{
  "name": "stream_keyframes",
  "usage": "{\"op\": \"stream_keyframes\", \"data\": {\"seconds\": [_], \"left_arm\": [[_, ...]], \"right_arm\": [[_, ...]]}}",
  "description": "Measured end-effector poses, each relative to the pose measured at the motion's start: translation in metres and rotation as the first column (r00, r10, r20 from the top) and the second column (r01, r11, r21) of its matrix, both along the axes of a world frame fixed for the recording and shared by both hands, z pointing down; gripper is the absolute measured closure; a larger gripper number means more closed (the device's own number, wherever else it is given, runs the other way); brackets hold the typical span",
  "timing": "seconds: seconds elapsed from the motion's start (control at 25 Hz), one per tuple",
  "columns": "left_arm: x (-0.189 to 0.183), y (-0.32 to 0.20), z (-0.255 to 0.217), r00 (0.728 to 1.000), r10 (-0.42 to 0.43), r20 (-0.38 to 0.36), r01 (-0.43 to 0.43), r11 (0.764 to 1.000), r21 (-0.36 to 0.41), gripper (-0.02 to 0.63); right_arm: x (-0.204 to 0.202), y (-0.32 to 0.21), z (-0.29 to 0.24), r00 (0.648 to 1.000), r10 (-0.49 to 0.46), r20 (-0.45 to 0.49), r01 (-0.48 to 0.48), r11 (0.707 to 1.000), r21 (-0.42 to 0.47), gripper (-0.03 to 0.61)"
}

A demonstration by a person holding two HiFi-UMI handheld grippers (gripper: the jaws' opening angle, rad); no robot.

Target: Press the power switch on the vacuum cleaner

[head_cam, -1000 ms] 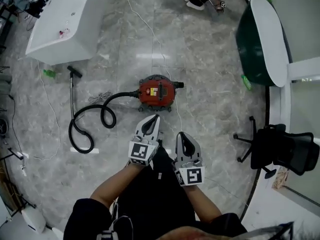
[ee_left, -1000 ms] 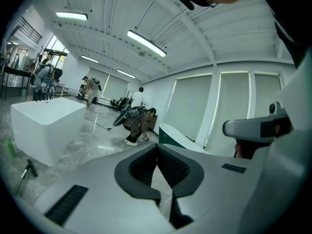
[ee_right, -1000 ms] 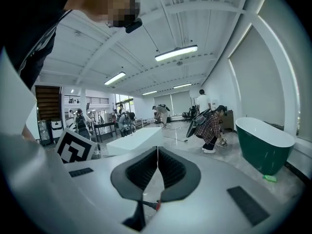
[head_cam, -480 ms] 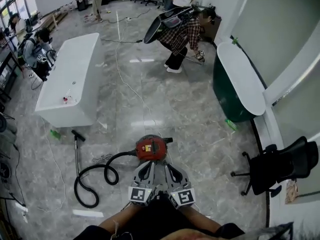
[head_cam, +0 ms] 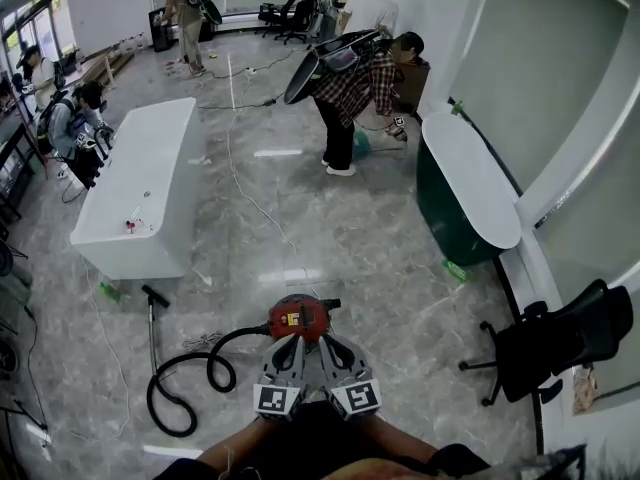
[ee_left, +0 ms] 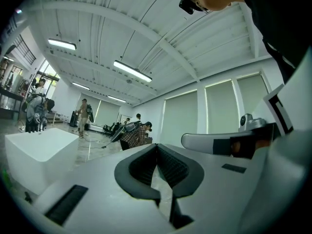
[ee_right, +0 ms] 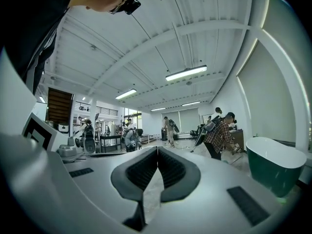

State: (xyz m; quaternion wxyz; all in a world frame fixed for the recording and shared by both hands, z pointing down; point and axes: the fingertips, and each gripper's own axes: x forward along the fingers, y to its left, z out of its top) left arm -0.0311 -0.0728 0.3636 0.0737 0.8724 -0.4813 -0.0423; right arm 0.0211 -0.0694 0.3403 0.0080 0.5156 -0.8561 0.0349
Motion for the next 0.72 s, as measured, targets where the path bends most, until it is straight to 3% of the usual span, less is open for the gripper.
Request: {"op": "stream_keyframes", "data": {"seconds": [0.2, 0.72], "left_arm": [[-0.011, -0.004, -0.013, 1.000, -0.025, 0.005, 0.025, 0.999, 0.039, 0.595], [-0.019, -0.012, -0.014, 0.999, -0.032, -0.001, 0.032, 0.998, 0.050, 0.595]], "right_arm": [[-0.006, -0.004, -0.004, 1.000, -0.018, -0.019, 0.018, 1.000, 0.021, 0.560], [-0.013, -0.013, -0.018, 0.999, -0.008, -0.039, 0.009, 0.999, 0.035, 0.560]]}}
